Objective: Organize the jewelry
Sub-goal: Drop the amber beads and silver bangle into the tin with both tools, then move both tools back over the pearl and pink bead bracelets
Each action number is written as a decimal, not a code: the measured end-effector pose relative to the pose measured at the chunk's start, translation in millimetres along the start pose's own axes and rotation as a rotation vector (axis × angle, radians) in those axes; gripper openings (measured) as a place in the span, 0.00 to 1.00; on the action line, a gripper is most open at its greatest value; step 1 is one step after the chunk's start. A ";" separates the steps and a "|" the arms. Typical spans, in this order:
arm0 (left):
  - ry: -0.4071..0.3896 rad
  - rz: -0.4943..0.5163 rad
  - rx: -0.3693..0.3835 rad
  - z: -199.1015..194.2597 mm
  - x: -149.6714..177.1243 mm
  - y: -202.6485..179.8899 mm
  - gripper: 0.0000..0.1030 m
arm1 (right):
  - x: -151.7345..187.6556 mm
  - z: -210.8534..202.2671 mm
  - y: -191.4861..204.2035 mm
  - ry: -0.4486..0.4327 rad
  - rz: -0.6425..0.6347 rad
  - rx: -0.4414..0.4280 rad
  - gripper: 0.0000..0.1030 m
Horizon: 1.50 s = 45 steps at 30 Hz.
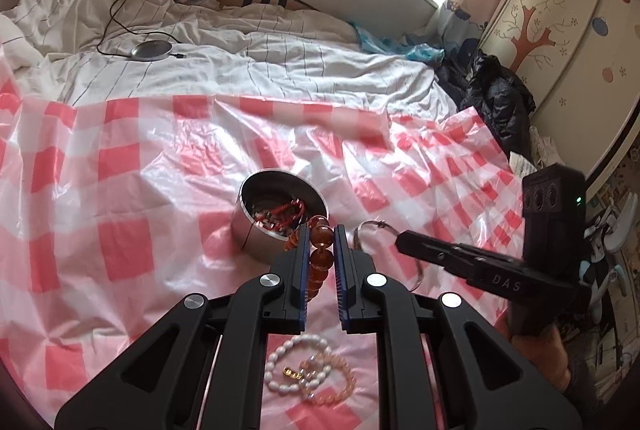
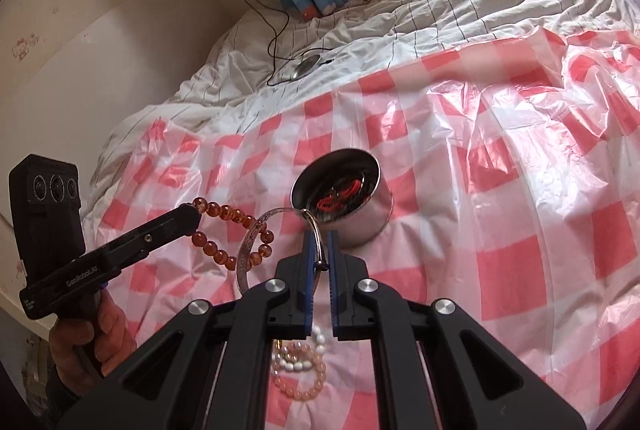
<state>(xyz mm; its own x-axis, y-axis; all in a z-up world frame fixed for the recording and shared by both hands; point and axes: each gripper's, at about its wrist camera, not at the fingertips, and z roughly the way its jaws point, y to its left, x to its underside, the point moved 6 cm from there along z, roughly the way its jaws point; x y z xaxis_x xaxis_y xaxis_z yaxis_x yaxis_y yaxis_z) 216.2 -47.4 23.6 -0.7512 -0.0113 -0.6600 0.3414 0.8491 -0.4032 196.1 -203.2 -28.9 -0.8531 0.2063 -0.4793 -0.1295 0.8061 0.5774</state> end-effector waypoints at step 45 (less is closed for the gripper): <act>0.022 -0.040 -0.134 58.8 -19.3 25.0 0.44 | -43.1 69.3 -19.9 -0.058 -0.054 0.171 0.47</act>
<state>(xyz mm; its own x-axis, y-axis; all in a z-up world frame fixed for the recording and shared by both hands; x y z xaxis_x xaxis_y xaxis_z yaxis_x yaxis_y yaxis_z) 272.6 -57.0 -11.0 -0.7754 -0.0358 -0.6304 0.2340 0.9110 -0.3395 270.5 -189.6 -65.5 -0.8158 0.1879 -0.5470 -0.0822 0.8985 0.4312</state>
